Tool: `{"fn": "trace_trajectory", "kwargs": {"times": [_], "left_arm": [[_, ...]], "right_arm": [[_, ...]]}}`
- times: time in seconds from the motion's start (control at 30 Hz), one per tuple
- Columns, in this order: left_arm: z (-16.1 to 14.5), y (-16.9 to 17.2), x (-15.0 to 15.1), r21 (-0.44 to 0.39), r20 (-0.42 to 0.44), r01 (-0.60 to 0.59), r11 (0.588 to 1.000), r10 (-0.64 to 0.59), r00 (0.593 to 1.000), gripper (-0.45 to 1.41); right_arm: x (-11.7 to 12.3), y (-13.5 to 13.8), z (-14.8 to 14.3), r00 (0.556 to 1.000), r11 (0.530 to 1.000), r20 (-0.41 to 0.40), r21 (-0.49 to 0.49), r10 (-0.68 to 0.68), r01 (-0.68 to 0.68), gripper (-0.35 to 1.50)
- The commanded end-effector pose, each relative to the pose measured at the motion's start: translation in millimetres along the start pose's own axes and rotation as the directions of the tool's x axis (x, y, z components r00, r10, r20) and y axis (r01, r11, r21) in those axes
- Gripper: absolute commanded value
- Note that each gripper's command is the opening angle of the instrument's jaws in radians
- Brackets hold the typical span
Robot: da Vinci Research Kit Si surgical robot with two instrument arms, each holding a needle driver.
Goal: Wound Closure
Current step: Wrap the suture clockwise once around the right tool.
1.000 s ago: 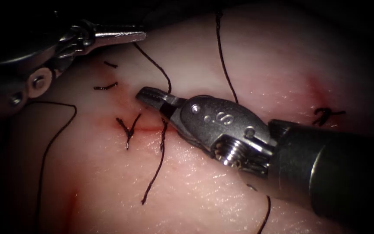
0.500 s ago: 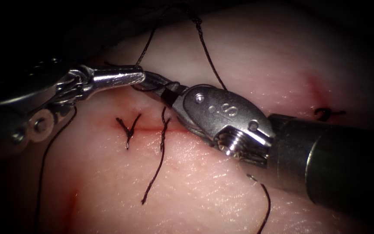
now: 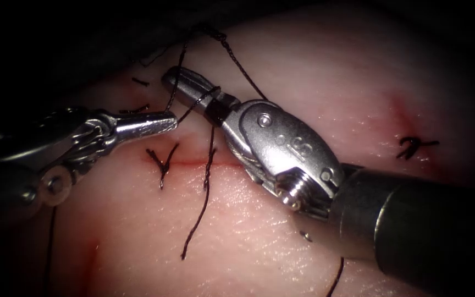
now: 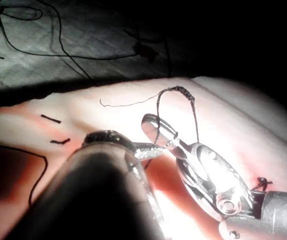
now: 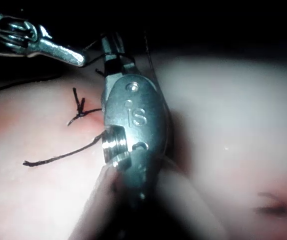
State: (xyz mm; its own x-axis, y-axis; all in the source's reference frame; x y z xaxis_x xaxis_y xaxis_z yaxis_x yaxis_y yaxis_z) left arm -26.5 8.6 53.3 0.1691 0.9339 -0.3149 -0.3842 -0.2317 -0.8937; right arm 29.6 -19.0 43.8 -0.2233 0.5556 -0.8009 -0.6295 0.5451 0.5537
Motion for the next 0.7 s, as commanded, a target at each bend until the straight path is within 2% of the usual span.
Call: {"fn": "trace_trajectory", "kwargs": {"times": [0.03,0.13,0.23,0.5,0.7], "left_arm": [[0.9,-1.0,1.0,-0.006,-0.012,-0.001,1.000,0.001,1.000,-0.45],[0.8,-2.1,1.1,-0.011,-0.023,0.013,1.000,-0.014,1.000,-0.45],[0.9,-3.1,1.1,-0.013,-0.027,0.026,1.000,-0.027,0.999,-0.45],[2.1,-4.8,-0.1,-0.021,-0.036,0.059,0.998,-0.059,0.998,-0.45],[1.8,-4.7,0.2,-0.032,-0.045,0.063,0.998,-0.064,0.997,-0.45]], "right_arm": [[-0.5,0.2,1.4,0.999,0.998,-0.025,0.055,0.026,-0.025,-0.35],[-1.0,0.8,1.1,0.996,0.993,-0.060,0.103,0.067,-0.061,-0.35],[-1.1,1.1,0.8,0.992,0.992,-0.097,0.107,0.082,-0.072,-0.35],[-0.8,0.5,0.7,0.991,0.989,-0.100,0.121,0.091,-0.079,-0.35],[-0.8,0.6,0.4,0.991,0.988,-0.095,0.129,0.098,-0.085,-0.35]]}}
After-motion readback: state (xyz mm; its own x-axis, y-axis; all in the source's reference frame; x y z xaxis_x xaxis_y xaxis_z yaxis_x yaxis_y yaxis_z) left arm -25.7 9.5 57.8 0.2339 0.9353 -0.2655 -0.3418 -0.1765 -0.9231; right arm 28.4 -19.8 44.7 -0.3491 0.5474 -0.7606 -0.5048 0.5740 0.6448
